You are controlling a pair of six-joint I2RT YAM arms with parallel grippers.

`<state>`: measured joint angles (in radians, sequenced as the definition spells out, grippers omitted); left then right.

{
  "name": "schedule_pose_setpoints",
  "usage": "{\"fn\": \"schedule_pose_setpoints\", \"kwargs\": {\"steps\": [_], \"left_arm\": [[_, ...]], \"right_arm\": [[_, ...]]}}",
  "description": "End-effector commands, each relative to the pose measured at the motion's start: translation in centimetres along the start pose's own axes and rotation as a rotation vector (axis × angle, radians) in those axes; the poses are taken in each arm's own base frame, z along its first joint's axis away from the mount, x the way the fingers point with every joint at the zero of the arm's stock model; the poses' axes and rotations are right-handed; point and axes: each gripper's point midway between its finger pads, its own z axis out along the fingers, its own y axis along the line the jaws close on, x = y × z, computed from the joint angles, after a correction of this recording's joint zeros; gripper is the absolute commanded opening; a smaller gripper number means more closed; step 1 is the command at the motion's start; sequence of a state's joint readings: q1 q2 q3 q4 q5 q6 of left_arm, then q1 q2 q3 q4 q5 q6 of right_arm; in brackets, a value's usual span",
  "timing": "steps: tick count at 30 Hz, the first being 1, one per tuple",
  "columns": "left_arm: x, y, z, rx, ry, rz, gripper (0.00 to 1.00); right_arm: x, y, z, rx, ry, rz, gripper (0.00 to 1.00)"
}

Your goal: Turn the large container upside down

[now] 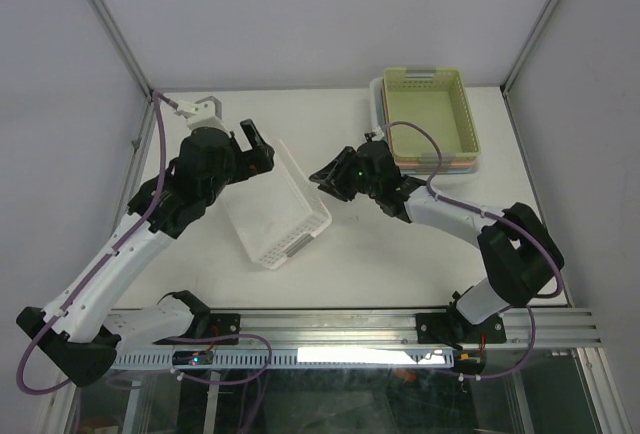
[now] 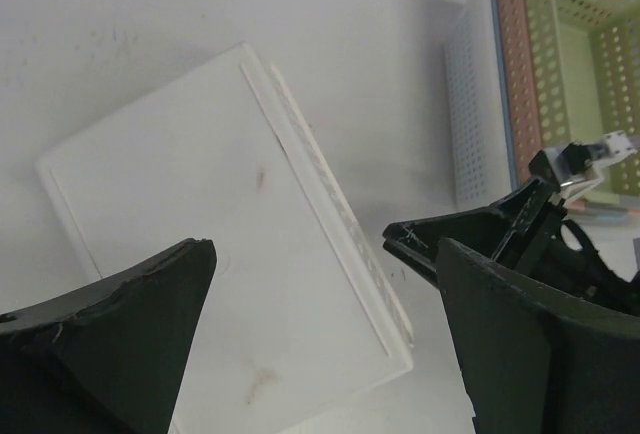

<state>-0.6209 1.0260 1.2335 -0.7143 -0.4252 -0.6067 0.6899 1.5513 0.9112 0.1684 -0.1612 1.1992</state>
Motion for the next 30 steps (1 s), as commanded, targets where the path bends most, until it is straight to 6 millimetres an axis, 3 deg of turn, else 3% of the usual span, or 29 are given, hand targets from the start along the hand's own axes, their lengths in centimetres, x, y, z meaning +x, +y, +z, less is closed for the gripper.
{"fn": "schedule_pose_setpoints", "kwargs": {"steps": [1, 5, 11, 15, 18, 23, 25, 30], "left_arm": [[1.1, -1.4, 0.5, 0.099, 0.023, -0.019, 0.99], [2.2, -1.5, 1.6, 0.107, 0.066, -0.023, 0.99], [4.0, -1.9, 2.4, 0.144, 0.134, 0.061, 0.99], [6.0, -1.5, 3.2, 0.148, 0.199, 0.11, 0.99], [6.5, -2.0, 3.4, 0.166, 0.227, 0.11, 0.99], [4.8, -1.8, 3.7, 0.15, 0.212, 0.098, 0.99], [3.7, -0.7, 3.9, 0.117, 0.189, 0.07, 0.99], [1.5, 1.8, 3.8, 0.048, 0.122, -0.014, 0.99]], "right_arm": [[-1.7, -0.7, -2.1, 0.123, -0.079, -0.135, 0.54], [-2.6, -1.7, -4.1, 0.186, -0.131, -0.202, 0.68], [-2.5, -1.4, -7.2, 0.201, -0.115, -0.368, 0.71], [-0.5, -1.4, -8.7, 0.174, -0.059, -0.549, 0.72], [2.5, -2.0, -9.1, 0.137, 0.042, -0.678, 0.71], [8.4, -3.3, -9.2, 0.035, 0.163, -0.862, 0.7], [10.7, -4.2, -9.3, -0.021, 0.22, -0.873, 0.71], [13.8, -5.3, -8.0, -0.076, 0.233, -0.78, 0.71]]}}
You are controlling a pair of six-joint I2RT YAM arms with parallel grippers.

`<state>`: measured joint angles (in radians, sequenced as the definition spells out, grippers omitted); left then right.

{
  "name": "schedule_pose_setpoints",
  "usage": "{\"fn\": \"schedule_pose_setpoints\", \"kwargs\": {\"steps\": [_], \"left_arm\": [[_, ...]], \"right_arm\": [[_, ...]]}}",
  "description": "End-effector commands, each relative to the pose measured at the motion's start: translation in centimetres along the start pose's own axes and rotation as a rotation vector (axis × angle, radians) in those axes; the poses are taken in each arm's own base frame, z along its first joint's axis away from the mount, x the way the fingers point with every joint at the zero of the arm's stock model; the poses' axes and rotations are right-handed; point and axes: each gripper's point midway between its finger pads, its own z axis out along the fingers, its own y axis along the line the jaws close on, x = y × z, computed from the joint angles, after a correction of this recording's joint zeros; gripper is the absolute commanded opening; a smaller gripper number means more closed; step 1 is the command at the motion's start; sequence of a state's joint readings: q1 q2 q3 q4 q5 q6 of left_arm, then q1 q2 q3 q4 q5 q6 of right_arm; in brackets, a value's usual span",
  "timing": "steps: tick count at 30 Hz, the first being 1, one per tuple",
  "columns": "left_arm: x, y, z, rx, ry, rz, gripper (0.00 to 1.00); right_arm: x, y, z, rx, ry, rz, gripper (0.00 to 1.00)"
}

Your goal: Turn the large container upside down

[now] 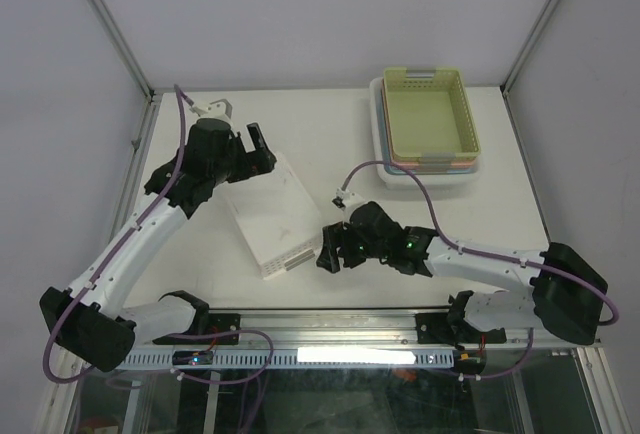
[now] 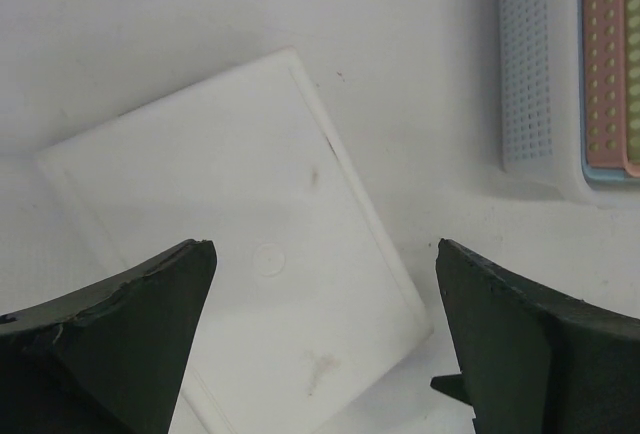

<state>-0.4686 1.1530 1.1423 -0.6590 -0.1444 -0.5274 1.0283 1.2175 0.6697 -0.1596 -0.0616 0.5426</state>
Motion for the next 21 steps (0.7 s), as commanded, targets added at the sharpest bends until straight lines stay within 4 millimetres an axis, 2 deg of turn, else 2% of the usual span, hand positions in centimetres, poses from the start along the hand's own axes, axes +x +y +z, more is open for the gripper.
{"fn": "schedule_pose_setpoints", "kwargs": {"steps": [1, 6, 8, 10, 14, 16, 18, 19, 21], "left_arm": [[-3.7, -0.1, -2.2, 0.027, -0.122, -0.065, 0.99], [-4.6, -0.3, -3.3, 0.055, -0.178, -0.066, 0.99], [-4.9, -0.4, -3.7, 0.065, -0.192, -0.064, 0.99], [-5.3, -0.5, -4.1, 0.065, -0.208, -0.07, 0.99], [-5.7, 0.5, -5.0, 0.017, -0.237, -0.081, 0.99], [-5.8, 1.3, -5.3, -0.023, -0.234, -0.076, 0.99], [-5.8, 1.9, -5.5, -0.055, -0.226, -0.068, 0.99], [-5.9, 2.2, -5.5, -0.071, -0.226, -0.063, 0.99], [-5.7, 2.2, -5.3, -0.072, -0.213, -0.043, 0.99]], "right_arm": [[-2.0, 3.4, 1.5, -0.135, -0.142, 0.017, 0.71], [-3.6, 5.6, 5.5, -0.137, -0.163, -0.001, 0.71], [-4.6, 6.4, 7.9, -0.129, -0.184, -0.015, 0.71], [-7.1, 8.4, 9.7, -0.185, -0.262, -0.012, 0.71], [-10.8, 12.9, 12.8, -0.321, -0.328, -0.031, 0.71], [-12.6, 14.8, 12.9, -0.375, -0.341, -0.04, 0.71], [-13.1, 14.8, 12.0, -0.392, -0.351, -0.035, 0.71], [-13.2, 14.1, 11.4, -0.382, -0.362, -0.029, 0.71], [-13.1, 11.3, 9.8, -0.317, -0.382, -0.011, 0.72]]}}
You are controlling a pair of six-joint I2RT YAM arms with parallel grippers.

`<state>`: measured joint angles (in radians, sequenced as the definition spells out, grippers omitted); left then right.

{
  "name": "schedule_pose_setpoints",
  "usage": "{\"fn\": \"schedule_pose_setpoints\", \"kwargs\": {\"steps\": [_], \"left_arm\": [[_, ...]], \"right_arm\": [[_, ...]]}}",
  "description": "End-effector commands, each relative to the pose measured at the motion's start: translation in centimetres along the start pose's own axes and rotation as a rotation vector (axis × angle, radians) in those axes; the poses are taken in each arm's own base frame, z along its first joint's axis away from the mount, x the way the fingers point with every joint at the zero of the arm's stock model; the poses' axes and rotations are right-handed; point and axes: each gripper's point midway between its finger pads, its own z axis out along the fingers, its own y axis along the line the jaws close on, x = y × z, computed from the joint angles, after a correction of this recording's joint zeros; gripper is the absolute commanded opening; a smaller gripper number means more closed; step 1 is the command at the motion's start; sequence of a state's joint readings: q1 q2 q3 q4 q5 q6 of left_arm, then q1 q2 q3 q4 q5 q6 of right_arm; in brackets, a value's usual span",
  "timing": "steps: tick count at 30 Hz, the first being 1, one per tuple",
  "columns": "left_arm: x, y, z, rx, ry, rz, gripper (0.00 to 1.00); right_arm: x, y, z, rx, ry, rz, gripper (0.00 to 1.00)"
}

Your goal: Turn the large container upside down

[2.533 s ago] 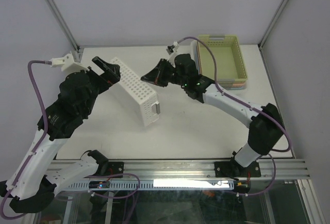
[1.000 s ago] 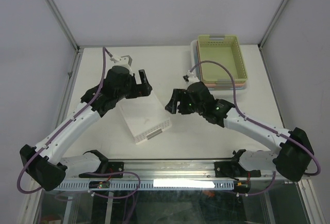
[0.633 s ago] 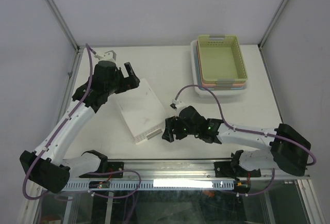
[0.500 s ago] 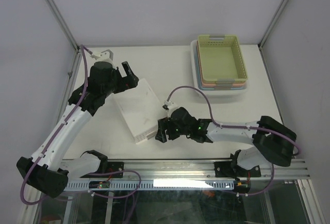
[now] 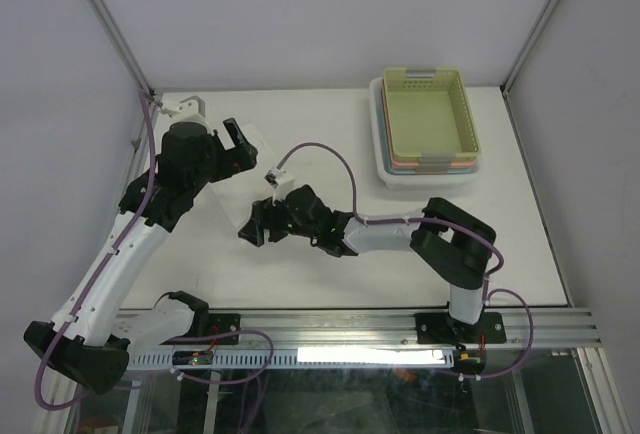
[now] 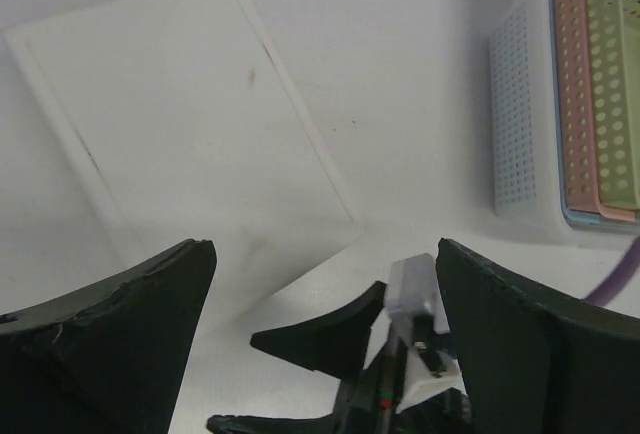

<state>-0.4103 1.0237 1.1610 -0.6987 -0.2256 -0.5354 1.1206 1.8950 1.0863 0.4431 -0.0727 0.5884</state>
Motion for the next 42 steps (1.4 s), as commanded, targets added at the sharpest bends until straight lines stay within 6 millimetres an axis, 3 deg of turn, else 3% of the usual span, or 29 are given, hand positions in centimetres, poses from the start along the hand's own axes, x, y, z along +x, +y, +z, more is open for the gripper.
{"fn": "schedule_pose_setpoints", "kwargs": {"steps": [1, 5, 9, 11, 15, 19, 23, 27, 33, 42], "left_arm": [[-2.0, 0.0, -0.5, -0.014, -0.043, 0.026, 0.99], [0.2, -1.2, 1.9, -0.03, 0.036, 0.076, 0.99], [4.0, -5.3, 4.3, -0.046, 0.098, 0.152, 0.99], [5.3, -6.2, 5.6, -0.056, 0.128, 0.155, 0.99], [7.2, -6.5, 8.3, -0.14, 0.126, 0.178, 0.99], [7.7, -5.9, 10.1, -0.26, 0.074, 0.203, 0.99], [8.0, -5.6, 10.9, -0.343, 0.023, 0.233, 0.97], [10.3, -5.2, 12.7, -0.38, 0.067, 0.27, 0.97], [12.5, -3.7, 13.4, -0.442, 0.073, 0.287, 0.82], [14.6, -1.8, 13.5, -0.483, 0.116, 0.332, 0.57]], "right_arm": [[-5.4, -0.3, -4.7, -0.006, -0.169, 0.005, 0.73], [-4.7, -6.8, -10.8, 0.222, -0.172, 0.04, 0.74], [-4.1, -11.6, -17.8, 0.476, -0.19, 0.044, 0.77], [-3.6, -13.1, -21.3, 0.585, -0.2, 0.042, 0.78], [-3.6, -14.0, -27.8, 0.701, -0.298, 0.063, 0.8], [-3.9, -14.0, -31.5, 0.718, -0.412, 0.101, 0.82], [-4.0, -14.1, -32.7, 0.718, -0.458, 0.127, 0.83], [-3.7, -14.3, -31.8, 0.731, -0.422, 0.126, 0.83], [-3.5, -14.3, -29.9, 0.737, -0.353, 0.12, 0.84], [-3.4, -14.2, -28.9, 0.704, -0.352, 0.134, 0.83]]}}
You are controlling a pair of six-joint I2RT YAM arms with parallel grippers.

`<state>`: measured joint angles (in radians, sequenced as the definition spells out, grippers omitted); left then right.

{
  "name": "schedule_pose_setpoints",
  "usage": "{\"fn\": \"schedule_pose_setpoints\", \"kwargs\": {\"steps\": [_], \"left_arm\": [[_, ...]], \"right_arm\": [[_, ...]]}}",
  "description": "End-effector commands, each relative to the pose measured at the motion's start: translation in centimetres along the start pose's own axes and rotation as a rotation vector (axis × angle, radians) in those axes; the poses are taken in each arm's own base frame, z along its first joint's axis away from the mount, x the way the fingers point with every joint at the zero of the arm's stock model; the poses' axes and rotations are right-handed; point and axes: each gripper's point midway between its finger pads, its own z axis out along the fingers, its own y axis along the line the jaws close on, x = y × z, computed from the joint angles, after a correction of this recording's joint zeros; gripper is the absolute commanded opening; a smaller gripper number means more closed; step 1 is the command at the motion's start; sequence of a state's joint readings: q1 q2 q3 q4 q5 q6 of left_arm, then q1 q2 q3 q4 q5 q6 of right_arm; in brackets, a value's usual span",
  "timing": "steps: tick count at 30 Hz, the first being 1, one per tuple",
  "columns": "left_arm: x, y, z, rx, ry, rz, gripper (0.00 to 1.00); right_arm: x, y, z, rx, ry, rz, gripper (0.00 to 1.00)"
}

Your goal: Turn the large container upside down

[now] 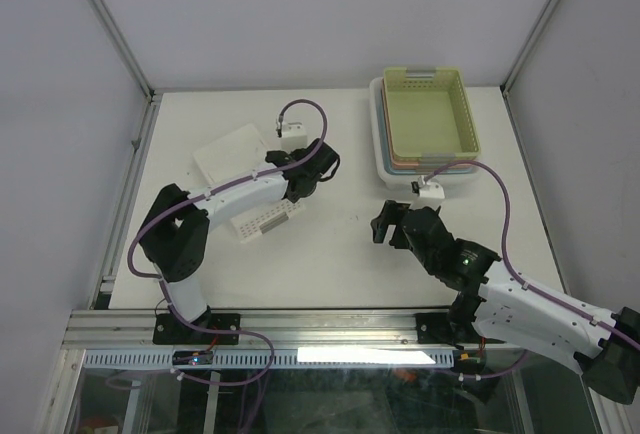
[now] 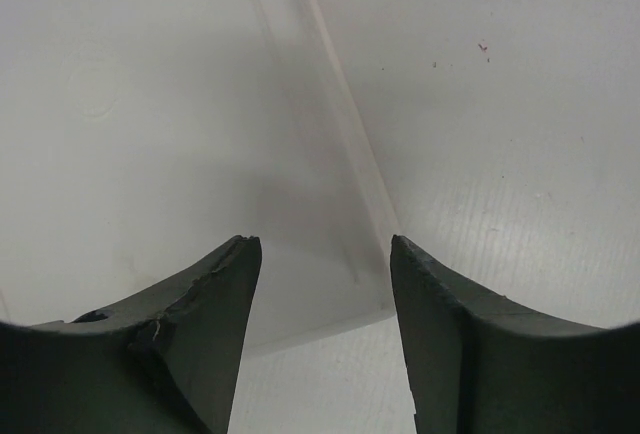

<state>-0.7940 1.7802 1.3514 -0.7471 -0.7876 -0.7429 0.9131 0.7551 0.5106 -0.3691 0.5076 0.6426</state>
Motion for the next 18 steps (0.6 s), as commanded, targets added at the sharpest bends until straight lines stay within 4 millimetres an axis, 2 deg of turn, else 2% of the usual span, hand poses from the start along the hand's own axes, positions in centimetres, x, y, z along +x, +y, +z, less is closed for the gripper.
{"fn": "schedule_pose_setpoints", "kwargs": {"steps": [1, 4, 9, 15, 18], "left_arm": [[0.3, 0.5, 0.2, -0.031, -0.025, 0.009, 0.53], [0.7, 0.9, 0.2, -0.036, -0.017, 0.041, 0.49], [1.1, 2.0, 0.3, -0.06, -0.006, 0.094, 0.48], [0.3, 5.9, 1.3, -0.128, 0.017, 0.085, 0.49], [-0.6, 6.7, 0.8, -0.11, 0.015, 0.068, 0.56]], "right_arm": [[-2.3, 1.9, -0.2, -0.057, -0.065, 0.077, 0.83], [-2.4, 2.0, -0.2, -0.058, -0.066, 0.081, 0.83], [-2.5, 2.1, -0.1, -0.065, -0.069, 0.084, 0.83], [-2.3, 2.5, -0.1, -0.082, -0.06, 0.086, 0.83], [-2.3, 2.5, -0.2, -0.084, -0.06, 0.084, 0.83]]}}
